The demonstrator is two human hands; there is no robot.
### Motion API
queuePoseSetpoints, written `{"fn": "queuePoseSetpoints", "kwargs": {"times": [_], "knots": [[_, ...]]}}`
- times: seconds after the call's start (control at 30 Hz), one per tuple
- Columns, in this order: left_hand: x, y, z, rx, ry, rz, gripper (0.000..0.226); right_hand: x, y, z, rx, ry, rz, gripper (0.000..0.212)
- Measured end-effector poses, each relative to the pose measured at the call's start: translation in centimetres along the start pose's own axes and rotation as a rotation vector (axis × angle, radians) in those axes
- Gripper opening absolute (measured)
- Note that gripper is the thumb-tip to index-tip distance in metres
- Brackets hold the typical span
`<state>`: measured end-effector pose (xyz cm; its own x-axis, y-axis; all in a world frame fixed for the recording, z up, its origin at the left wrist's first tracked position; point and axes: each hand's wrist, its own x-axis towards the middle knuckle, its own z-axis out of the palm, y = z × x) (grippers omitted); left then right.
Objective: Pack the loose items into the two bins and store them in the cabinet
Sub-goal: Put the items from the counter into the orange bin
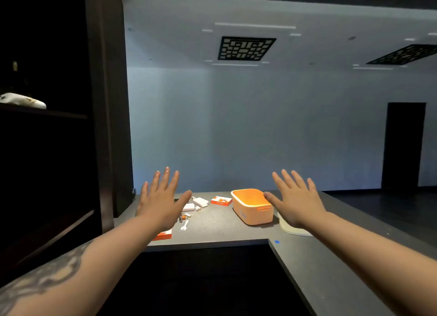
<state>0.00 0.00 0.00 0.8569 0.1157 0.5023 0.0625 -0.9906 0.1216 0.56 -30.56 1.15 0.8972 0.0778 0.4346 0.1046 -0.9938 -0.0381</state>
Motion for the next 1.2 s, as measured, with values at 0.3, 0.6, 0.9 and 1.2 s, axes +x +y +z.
{"fn": "queuePoseSetpoints", "kwargs": {"times": [0.3,0.6,0.9,1.2], "knots": [[-1.1,-3.3,4.2,-0.063,-0.050,0.008,0.065,-0.3,-3.7,6.2,0.066,-0.035,0.034,0.065],[0.9,-4.1,10.5,-0.165,-0.030,0.128,0.056,0.1,-5.7,13.7,0.096,-0.153,0.065,0.064],[8.2,-1.5,19.5,-0.154,-0.109,0.141,0.058,8.5,-2.4,20.7,0.115,-0.152,0.073,0.055],[17.4,2.5,28.3,-0.215,-0.195,0.049,0.058,19.7,1.8,28.3,0.156,-0.178,0.026,0.058]]}}
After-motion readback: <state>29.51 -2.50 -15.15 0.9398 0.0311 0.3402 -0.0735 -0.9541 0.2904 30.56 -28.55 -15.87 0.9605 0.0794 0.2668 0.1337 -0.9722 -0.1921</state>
